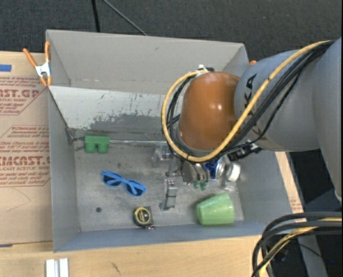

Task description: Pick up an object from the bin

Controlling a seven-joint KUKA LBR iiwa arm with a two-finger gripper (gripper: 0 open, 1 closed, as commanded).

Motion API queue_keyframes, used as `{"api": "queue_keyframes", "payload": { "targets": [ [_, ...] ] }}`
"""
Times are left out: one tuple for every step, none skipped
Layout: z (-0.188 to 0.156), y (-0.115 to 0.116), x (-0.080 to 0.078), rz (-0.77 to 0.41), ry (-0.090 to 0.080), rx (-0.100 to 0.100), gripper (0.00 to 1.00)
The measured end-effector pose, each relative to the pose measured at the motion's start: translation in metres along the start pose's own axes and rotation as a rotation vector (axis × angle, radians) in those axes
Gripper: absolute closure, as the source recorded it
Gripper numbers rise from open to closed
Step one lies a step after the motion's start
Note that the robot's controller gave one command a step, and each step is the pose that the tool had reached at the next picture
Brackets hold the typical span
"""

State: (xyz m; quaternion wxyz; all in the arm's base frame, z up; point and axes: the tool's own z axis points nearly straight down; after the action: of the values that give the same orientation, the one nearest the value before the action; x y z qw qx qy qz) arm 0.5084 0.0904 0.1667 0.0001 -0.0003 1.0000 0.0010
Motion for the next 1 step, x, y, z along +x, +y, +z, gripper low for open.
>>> {"api": "queue_keyframes", "payload": {
  "targets": [
    [0.0992, 0.0344, -0.0254, -0.257, 0.004, 0.002, 0.0]
  ]
}}
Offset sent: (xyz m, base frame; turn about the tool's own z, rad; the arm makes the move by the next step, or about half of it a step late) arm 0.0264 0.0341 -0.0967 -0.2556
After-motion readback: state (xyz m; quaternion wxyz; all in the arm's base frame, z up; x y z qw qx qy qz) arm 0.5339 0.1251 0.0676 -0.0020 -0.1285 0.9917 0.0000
